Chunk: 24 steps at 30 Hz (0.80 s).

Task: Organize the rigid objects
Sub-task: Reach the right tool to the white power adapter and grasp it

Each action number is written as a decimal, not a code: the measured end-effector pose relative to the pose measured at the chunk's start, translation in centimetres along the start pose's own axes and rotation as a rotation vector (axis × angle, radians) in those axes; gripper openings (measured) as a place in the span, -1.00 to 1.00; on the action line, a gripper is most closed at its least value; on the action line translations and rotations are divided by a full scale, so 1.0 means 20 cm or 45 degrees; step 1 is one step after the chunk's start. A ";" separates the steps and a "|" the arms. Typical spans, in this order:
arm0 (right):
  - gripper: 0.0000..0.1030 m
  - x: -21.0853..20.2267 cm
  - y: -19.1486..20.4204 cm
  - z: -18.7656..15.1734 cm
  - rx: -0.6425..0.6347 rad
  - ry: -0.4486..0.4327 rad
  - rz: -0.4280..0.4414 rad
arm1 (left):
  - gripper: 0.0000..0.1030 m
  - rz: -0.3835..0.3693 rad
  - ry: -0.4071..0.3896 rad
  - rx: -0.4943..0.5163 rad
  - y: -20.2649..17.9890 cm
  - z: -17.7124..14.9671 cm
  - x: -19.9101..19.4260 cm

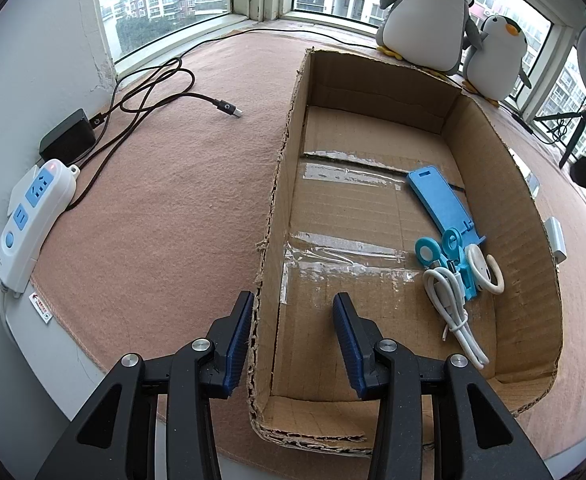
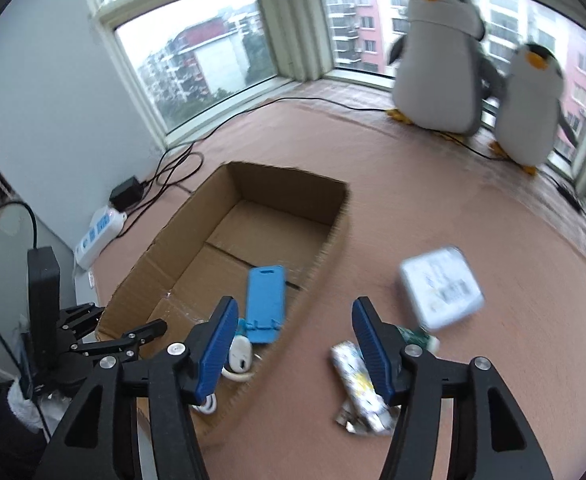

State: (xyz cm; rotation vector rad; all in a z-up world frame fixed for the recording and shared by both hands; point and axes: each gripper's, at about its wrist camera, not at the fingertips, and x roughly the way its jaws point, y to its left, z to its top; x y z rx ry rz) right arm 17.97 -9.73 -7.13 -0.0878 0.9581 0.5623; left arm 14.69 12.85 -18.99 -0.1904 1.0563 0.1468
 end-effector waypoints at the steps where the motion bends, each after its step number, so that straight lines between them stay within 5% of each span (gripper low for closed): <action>1: 0.08 -0.02 -0.03 -0.02 0.021 -0.006 -0.002 | -0.15 0.000 0.000 0.000 0.00 0.00 0.00; 17: 0.08 -0.10 -0.47 -0.21 0.399 0.044 -0.109 | -0.15 -0.001 0.000 0.000 0.00 0.00 0.00; 24: 0.07 -0.02 -0.47 -0.22 0.476 0.107 -0.095 | -0.15 0.001 0.000 0.002 0.01 0.00 0.00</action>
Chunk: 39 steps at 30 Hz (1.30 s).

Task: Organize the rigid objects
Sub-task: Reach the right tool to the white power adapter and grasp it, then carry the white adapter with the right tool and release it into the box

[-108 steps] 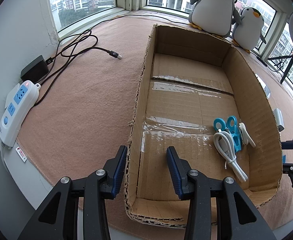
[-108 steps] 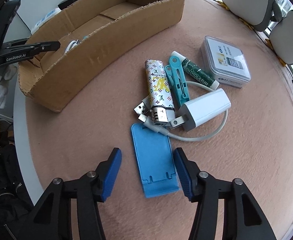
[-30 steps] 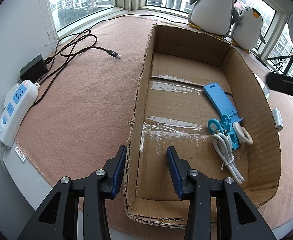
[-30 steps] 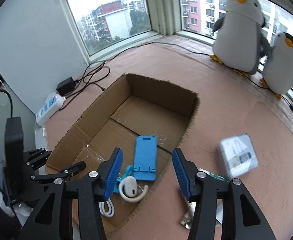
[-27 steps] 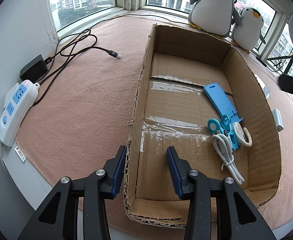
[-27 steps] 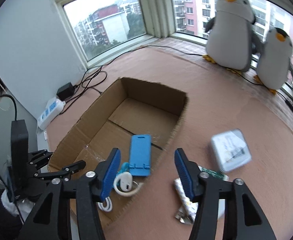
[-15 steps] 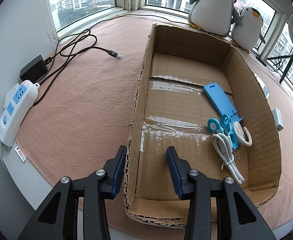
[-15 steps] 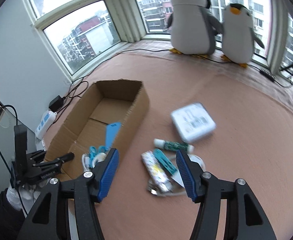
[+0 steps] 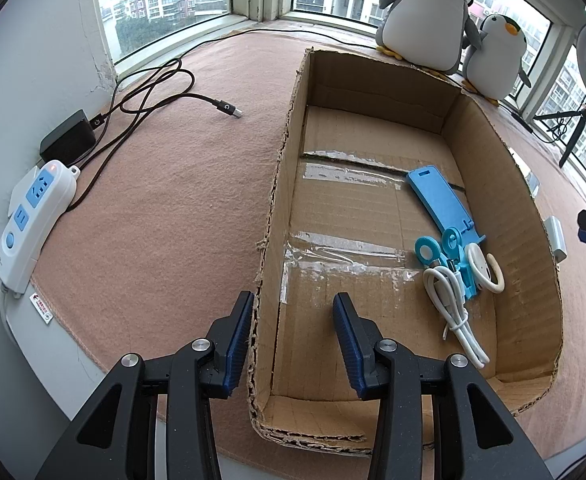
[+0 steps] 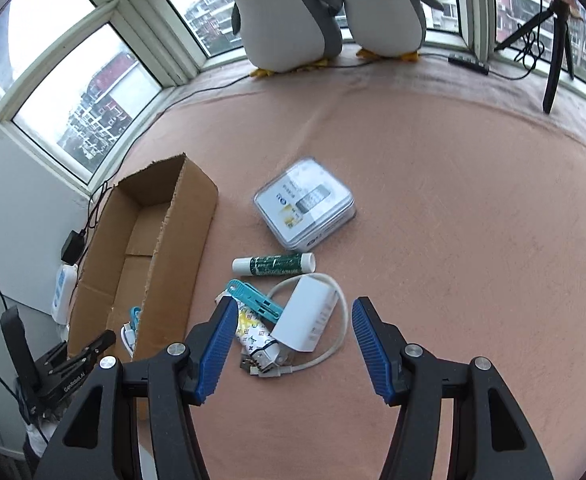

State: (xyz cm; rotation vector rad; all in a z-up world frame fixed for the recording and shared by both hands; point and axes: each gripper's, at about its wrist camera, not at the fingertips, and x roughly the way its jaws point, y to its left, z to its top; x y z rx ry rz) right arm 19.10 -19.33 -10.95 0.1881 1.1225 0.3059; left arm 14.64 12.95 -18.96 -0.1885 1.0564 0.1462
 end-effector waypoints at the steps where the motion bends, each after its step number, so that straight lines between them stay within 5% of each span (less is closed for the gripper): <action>1: 0.07 0.02 0.01 0.00 0.013 0.013 0.011 | -0.15 -0.001 0.000 0.000 0.00 0.00 0.00; 23: -0.20 0.26 -0.03 0.04 0.188 0.145 -0.050 | -0.15 -0.015 -0.001 -0.002 0.00 0.00 0.00; 29: -0.60 0.28 -0.08 0.04 0.228 0.169 -0.052 | -0.15 -0.016 0.000 -0.003 0.00 0.00 0.00; 39: -0.61 0.21 -0.10 -0.01 0.262 0.146 0.037 | -0.15 -0.018 0.000 -0.003 -0.01 0.00 0.00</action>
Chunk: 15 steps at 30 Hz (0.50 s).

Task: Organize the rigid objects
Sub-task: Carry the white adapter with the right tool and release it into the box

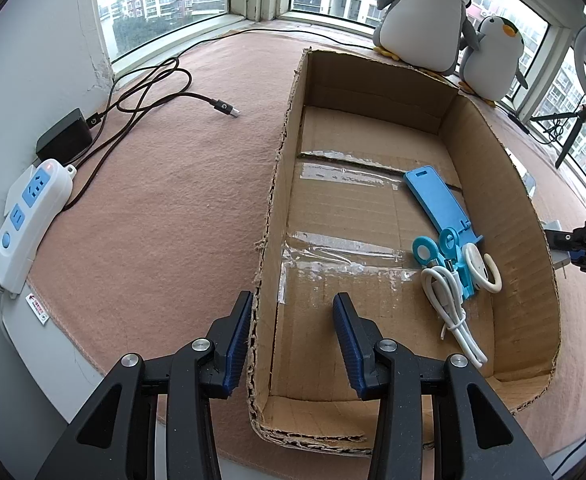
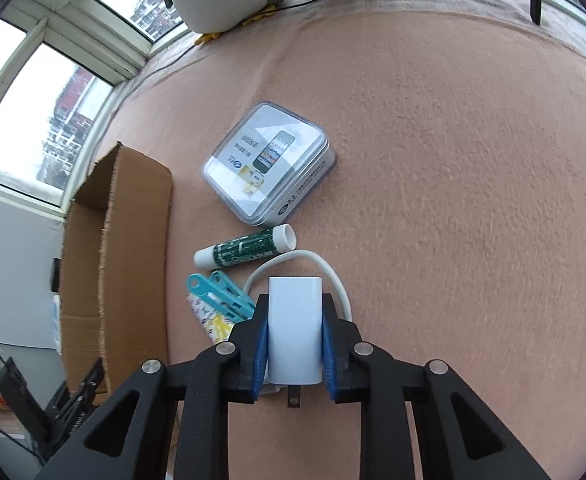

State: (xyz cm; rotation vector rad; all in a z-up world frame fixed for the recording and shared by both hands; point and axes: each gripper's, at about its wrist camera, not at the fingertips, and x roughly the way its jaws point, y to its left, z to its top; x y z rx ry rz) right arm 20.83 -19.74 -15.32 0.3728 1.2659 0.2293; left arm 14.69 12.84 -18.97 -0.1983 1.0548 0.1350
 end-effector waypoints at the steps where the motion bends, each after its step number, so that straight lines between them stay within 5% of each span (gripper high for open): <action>1: -0.61 -0.01 0.00 0.00 0.001 -0.005 0.007 | -0.15 0.000 0.000 0.000 0.00 0.00 0.00; 9: -0.61 -0.21 0.06 -0.03 -0.008 -0.086 0.104 | -0.15 -0.002 -0.001 -0.002 0.00 0.00 0.00; 15: -0.61 -0.29 0.28 -0.03 -0.124 -0.090 0.218 | -0.15 -0.002 0.000 -0.002 0.00 0.00 0.00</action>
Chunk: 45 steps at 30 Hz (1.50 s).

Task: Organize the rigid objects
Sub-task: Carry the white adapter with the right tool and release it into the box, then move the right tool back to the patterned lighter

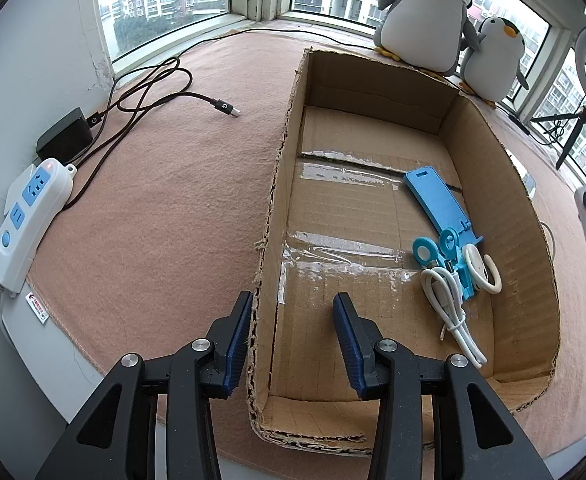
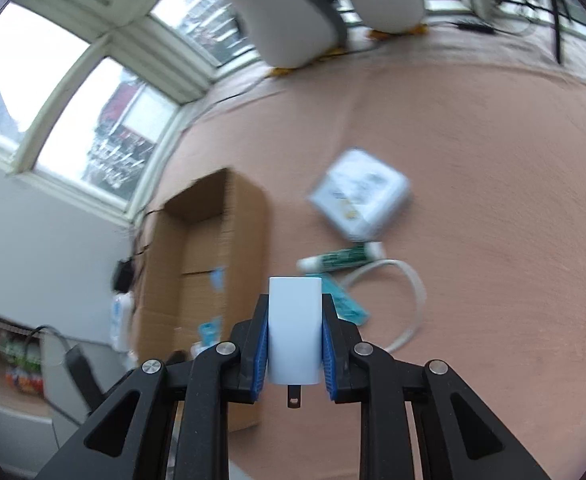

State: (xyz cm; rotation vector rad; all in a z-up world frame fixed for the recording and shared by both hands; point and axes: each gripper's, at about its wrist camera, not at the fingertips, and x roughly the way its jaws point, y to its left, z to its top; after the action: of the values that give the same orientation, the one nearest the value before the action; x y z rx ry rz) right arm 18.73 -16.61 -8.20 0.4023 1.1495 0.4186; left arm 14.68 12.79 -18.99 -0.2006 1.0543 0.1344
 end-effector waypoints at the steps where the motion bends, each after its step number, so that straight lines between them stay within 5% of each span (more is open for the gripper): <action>1: -0.61 0.02 0.03 0.00 -0.018 0.007 0.010 | -0.15 -0.001 0.000 0.000 0.00 0.00 0.00; 13: -0.60 0.38 0.41 -0.01 -0.246 0.114 -0.020 | -0.15 -0.006 0.001 0.001 0.01 0.00 0.00; 25: -0.60 0.56 0.49 0.00 -0.346 0.136 -0.143 | -0.15 -0.015 0.001 0.001 0.01 0.00 0.00; 28: -0.50 0.58 0.49 0.00 -0.342 0.131 -0.156 | -0.15 -0.014 0.002 0.000 0.01 0.00 0.00; 30: -0.18 0.56 0.48 0.01 -0.333 0.117 -0.146 | -0.15 -0.016 0.002 0.001 0.00 0.00 0.00; 45: -0.18 0.36 0.46 -0.02 -0.348 0.037 -0.071 | -0.15 -0.017 0.002 -0.003 0.01 -0.01 0.00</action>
State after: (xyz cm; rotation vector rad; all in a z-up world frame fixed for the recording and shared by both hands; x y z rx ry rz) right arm 19.85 -4.92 -9.31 0.1259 1.1107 0.5267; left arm 14.51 12.88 -19.07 -0.2099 1.0543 0.1233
